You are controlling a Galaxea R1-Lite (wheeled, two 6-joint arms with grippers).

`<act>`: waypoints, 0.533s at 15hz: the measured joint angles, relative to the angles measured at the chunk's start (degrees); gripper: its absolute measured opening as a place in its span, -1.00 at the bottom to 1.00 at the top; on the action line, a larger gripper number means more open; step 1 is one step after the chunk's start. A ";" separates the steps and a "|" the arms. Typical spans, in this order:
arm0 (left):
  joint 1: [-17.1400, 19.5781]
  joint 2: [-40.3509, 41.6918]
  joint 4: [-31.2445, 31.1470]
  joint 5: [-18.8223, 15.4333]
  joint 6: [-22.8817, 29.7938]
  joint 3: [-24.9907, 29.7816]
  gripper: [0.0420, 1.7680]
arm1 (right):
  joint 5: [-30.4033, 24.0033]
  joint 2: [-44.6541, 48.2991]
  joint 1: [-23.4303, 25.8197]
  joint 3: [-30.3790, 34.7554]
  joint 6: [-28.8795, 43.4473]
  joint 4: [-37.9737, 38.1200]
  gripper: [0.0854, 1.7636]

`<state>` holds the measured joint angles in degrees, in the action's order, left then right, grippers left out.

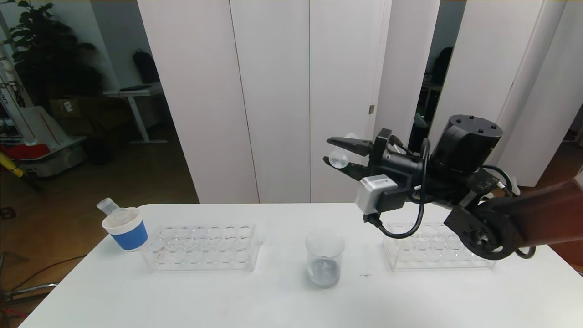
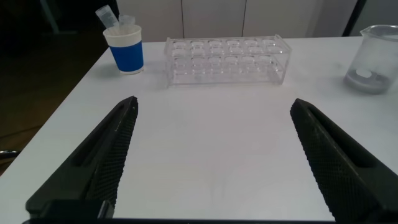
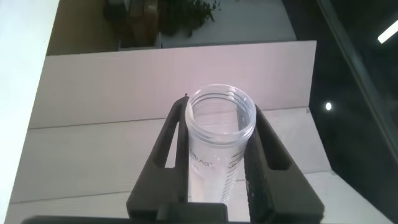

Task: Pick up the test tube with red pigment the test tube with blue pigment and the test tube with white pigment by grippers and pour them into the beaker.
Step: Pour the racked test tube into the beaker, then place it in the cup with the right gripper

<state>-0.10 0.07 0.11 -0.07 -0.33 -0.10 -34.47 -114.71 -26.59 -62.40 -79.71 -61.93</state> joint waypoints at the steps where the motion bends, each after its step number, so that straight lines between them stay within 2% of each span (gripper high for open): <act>1: 0.00 0.00 0.00 0.02 -0.02 0.00 0.98 | 3.04 1.15 0.05 1.29 3.40 0.05 -0.42; 8: 0.00 0.00 -0.01 0.05 0.00 0.00 0.98 | 25.83 6.08 0.33 6.45 35.15 -0.15 -0.42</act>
<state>-0.10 0.07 0.10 -0.02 -0.33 -0.10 -8.64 -108.63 -26.26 -55.95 -44.57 -62.07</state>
